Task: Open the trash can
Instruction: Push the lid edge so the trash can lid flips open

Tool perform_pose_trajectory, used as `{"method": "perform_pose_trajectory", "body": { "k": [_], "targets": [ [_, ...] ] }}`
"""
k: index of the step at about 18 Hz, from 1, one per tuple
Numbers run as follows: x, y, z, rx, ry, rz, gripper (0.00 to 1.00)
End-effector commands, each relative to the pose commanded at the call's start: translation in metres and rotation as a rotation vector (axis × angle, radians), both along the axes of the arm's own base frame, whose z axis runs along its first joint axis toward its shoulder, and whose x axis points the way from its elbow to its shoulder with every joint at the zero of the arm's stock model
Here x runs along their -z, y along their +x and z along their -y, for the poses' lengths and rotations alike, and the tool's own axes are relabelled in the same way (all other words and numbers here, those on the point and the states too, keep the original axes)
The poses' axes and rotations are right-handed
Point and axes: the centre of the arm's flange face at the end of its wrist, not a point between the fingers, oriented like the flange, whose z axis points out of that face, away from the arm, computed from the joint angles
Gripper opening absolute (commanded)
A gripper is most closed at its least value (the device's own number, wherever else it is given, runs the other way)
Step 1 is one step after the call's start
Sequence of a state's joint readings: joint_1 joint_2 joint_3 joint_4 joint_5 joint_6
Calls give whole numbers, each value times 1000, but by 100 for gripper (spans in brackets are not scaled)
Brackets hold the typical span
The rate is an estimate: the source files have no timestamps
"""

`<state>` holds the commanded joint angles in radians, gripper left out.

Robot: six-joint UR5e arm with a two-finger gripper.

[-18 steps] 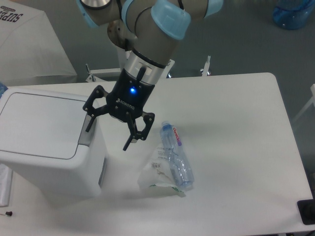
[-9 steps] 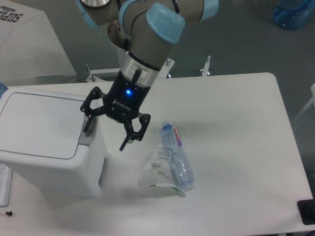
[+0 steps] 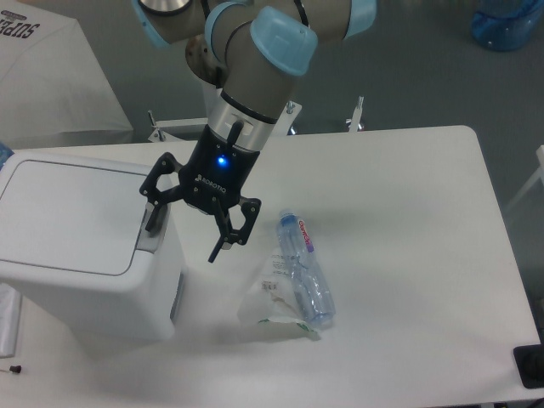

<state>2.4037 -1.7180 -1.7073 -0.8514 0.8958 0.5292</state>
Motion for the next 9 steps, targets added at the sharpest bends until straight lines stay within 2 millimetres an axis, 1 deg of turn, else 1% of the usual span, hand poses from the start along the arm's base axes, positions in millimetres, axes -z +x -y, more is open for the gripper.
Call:
{"method": "perform_pose_trajectory", "body": {
  "k": [6, 9],
  "targets": [
    [-2, 0, -1, -8, 3, 12, 100],
    [-17, -4, -3, -13, 24, 2, 100]
  ]
}}
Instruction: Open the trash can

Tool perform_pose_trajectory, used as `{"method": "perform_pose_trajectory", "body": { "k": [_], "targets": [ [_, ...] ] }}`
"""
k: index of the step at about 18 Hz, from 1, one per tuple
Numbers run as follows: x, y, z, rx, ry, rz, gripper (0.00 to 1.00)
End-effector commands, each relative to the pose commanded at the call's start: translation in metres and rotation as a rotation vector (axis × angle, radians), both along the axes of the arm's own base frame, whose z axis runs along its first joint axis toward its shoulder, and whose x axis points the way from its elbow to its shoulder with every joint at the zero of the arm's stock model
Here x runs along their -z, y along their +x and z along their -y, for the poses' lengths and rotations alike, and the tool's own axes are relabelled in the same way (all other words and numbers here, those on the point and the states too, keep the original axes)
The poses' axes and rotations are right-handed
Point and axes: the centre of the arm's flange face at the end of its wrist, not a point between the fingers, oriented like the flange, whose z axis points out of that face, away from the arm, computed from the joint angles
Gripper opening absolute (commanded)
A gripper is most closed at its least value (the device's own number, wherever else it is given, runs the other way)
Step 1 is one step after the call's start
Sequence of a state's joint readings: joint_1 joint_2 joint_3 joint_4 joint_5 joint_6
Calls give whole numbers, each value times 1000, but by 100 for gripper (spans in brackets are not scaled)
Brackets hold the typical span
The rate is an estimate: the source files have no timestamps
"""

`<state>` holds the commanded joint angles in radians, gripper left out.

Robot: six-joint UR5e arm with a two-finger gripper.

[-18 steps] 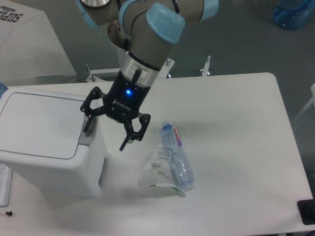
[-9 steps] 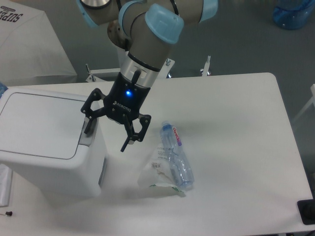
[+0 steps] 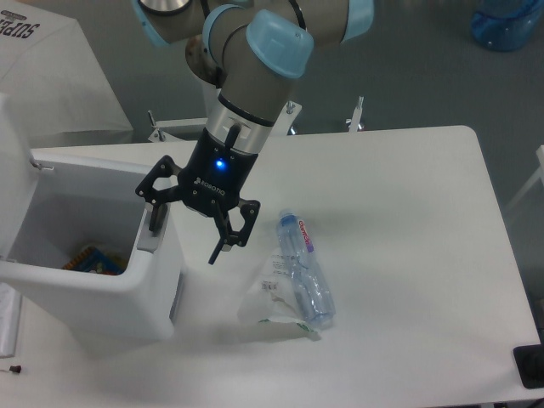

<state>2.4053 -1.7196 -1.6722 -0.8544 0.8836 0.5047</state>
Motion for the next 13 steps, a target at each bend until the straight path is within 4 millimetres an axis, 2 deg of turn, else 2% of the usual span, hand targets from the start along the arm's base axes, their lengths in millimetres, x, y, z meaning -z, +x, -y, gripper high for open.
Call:
{"method": "perform_pose_trajectory", "body": {
  "k": [4, 7, 10, 13],
  "targets": [
    [-28, -24, 5, -35, 37, -43, 100],
    [-27, -65, 3, -71, 35, -64, 100],
    [-13, -105, -2, -71, 31, -92, 100],
    [17, -161, 17, -42, 11, -171, 100]
  ]
}}
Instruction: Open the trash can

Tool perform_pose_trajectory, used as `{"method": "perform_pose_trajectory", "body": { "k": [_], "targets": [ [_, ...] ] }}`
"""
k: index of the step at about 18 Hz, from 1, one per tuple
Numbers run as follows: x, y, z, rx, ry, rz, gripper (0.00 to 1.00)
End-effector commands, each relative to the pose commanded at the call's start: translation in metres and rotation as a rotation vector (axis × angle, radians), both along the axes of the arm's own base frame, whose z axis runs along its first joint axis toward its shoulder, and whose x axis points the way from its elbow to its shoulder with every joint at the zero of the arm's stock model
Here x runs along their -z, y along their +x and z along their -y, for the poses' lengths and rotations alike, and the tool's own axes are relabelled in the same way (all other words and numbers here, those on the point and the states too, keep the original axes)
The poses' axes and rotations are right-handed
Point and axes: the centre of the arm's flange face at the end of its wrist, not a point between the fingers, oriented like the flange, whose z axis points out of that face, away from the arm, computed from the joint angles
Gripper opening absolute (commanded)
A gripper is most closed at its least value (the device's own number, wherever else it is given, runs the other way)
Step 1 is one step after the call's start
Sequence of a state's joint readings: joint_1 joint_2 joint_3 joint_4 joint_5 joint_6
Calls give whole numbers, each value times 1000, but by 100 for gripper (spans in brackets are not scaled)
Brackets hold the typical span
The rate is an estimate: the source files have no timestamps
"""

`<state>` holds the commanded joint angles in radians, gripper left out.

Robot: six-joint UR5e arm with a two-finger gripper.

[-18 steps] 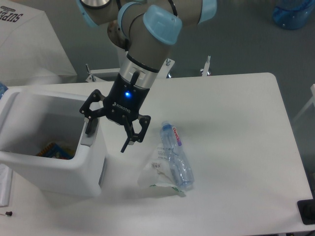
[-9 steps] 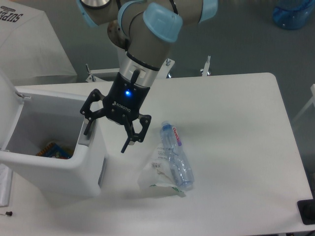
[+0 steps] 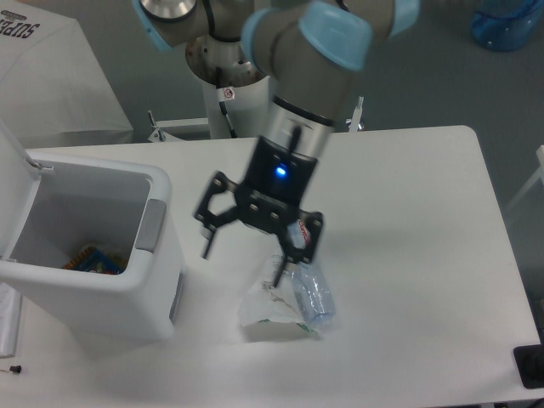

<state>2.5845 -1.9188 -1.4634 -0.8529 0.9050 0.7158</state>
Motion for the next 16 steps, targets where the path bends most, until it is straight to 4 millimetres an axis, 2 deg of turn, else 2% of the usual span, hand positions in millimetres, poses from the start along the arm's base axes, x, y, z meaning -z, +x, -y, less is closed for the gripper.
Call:
{"method": "perform_pose_trajectory", "body": {
  "k": [3, 4, 5, 7, 12, 15, 16],
  "targets": [
    [44, -62, 34, 17, -73, -90, 100],
    [61, -80, 43, 22, -113, -118, 100],
    [70, -88, 49, 40, -160, -160, 100],
    [72, -95, 54, 57, -243, -229, 100],
    [112, -108, 61, 194, -428, -359, 100],
    [141, -123, 77, 252, -514, -382, 100],
    [145, -123, 79, 276, -540, -397, 100]
  ]
}}
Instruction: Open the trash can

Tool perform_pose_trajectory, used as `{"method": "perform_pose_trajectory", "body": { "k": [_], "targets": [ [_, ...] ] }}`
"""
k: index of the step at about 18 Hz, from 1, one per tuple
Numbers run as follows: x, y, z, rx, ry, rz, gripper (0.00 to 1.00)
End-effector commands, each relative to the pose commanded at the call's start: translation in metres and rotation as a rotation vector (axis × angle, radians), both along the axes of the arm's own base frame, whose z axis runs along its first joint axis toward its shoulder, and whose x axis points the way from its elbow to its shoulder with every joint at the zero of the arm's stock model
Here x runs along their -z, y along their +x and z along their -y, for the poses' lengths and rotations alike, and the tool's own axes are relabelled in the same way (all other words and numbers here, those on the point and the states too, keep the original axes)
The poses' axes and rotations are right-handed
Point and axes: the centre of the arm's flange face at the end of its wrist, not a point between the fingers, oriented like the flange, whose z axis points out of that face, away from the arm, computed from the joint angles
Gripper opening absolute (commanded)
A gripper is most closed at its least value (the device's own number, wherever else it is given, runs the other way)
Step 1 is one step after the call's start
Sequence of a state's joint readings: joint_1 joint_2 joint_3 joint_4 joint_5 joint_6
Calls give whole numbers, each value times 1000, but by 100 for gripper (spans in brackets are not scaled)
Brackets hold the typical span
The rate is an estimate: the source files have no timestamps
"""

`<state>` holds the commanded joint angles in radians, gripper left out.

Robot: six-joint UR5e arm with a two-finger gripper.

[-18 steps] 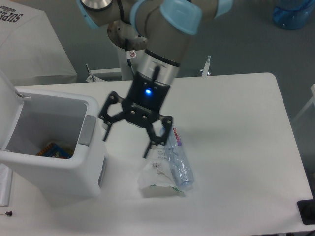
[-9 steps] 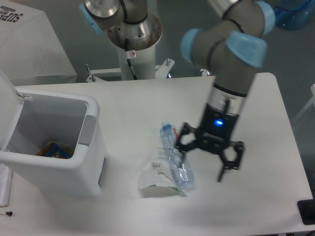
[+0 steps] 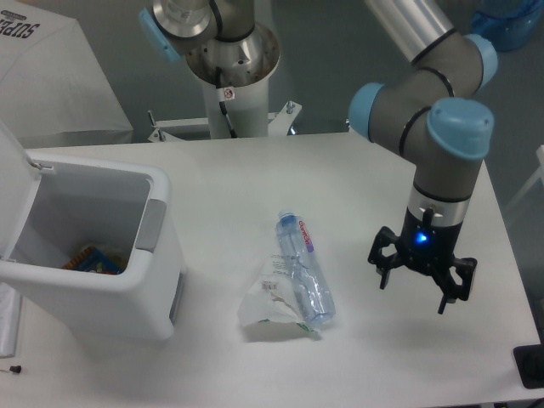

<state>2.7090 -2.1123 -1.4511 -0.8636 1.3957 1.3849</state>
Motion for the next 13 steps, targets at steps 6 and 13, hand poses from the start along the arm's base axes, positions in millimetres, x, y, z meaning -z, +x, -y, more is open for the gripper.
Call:
{"method": "perform_pose_trajectory", "body": {
  "k": [6, 13],
  "targets": [
    [14, 6, 0, 25, -60, -6, 100],
    [21, 10, 2, 26, -84, -5, 100]
  ]
}}
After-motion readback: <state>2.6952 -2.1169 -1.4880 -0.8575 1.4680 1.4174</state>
